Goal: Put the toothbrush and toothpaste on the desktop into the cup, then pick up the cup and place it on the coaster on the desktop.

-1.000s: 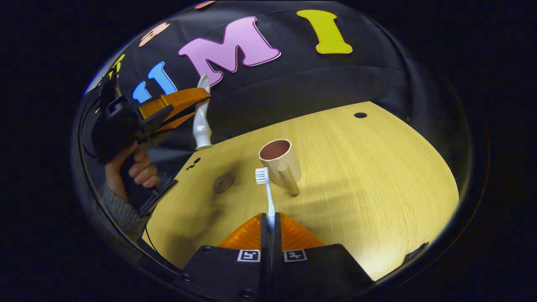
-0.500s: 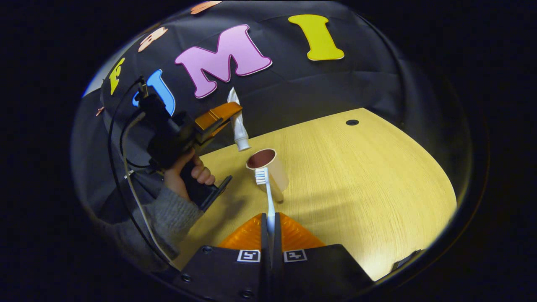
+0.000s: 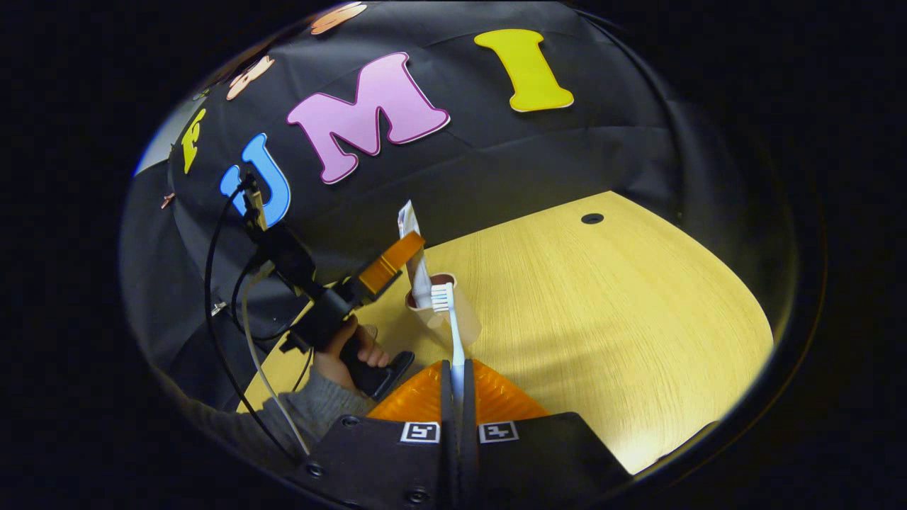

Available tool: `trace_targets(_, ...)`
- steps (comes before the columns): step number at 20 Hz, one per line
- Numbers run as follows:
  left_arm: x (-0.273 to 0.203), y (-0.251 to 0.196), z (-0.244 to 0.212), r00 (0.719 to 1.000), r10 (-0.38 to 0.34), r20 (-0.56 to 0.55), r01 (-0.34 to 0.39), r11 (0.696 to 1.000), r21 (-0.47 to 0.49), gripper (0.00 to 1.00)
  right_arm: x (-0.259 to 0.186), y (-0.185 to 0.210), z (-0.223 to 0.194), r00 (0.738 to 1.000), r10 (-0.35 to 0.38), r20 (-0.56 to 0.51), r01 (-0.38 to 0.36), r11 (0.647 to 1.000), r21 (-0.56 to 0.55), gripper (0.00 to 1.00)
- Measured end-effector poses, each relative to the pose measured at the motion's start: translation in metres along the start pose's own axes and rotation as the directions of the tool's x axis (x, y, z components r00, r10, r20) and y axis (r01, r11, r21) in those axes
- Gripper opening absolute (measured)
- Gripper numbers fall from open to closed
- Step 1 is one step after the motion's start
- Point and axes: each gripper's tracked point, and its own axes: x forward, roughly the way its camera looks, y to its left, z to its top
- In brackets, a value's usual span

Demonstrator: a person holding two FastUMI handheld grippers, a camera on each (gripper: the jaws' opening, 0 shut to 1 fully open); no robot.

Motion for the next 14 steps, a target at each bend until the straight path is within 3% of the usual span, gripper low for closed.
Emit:
trace_targets(5,-0.006,-0.001,-0.015,1.0,-0.014,0.0,0.014,1.0,0.022,0.17,0.012,-0.003,0.031,0.997,-0.001,0.075,0.0,1.0,0.008,0.05)
trace_targets(8,-0.01,0.0,-0.019,1.0,-0.009,-0.002,0.009,1.0,0.004,0.25,0.016,-0.003,0.051,0.993,0.003,0.119,-0.002,1.0,-0.008,0.05)
trace_targets(14,-0.025,0.002,-0.03,1.0,-0.004,-0.026,0.004,1.0,0.0,0.32,0.031,0.01,0.099,0.974,0.04,0.224,-0.043,0.999,0.011,0.05)
